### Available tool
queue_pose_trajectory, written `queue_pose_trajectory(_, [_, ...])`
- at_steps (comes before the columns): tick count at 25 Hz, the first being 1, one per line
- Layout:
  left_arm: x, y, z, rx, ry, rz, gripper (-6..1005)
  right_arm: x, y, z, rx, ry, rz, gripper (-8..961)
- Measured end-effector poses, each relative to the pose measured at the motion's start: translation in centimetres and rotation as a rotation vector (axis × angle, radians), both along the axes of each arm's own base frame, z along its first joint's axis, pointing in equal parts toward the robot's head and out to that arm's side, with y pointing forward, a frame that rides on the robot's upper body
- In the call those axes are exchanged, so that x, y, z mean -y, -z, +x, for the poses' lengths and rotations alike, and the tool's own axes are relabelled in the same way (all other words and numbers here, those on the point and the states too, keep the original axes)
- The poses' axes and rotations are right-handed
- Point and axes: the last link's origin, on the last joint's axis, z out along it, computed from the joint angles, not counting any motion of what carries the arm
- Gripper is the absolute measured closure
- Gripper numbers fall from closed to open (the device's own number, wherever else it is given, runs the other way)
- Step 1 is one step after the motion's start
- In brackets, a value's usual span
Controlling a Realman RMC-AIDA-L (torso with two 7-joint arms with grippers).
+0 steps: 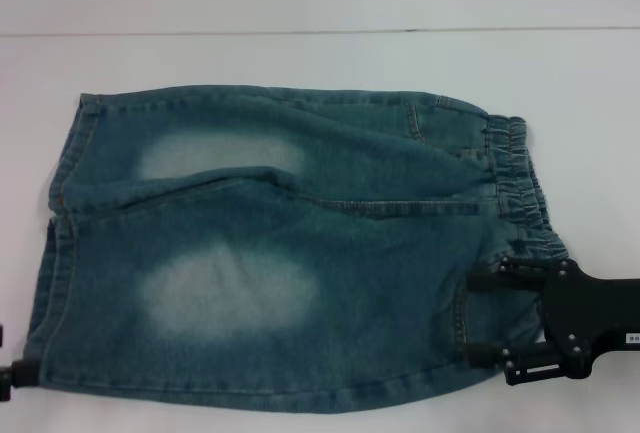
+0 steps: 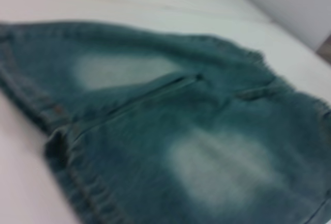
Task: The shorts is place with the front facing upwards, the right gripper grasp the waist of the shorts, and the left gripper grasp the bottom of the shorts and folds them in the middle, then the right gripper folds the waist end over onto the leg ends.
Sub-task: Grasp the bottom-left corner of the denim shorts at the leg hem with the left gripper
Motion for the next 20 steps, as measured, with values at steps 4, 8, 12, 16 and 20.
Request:
queue_pose_trajectory(4, [-0.2, 0.6, -0.7, -0.043, -0.037, -0.002, 103, -0.2, 0.1, 0.1, 0.009, 0.001, 0.01, 12])
queue_pose_trajectory(8, [-0.7, 1.2, -1.1, -0.084, -0.061, -0.007, 106, -0.3, 0.1, 0.2, 0.018, 0.007, 0.019, 12])
queue_pose_trajectory(12, [-1.2, 1.9, -1.3, -0.109, -0.074, -0.03, 108, -0.3, 0.1, 0.3, 0.021, 0.011, 0.022, 12])
queue_pose_trajectory(16, [-1.5, 2.4, -1.2, -0.12, -0.074, -0.046, 124, -0.4, 0.1, 0.3, 0.021, 0.011, 0.022, 13])
queue_pose_trajectory(20, [-1.8, 2.7, -1.2, -0.131, -0.075, -0.052, 128, -0.5, 0.1, 0.2, 0.02, 0.009, 0.022, 13])
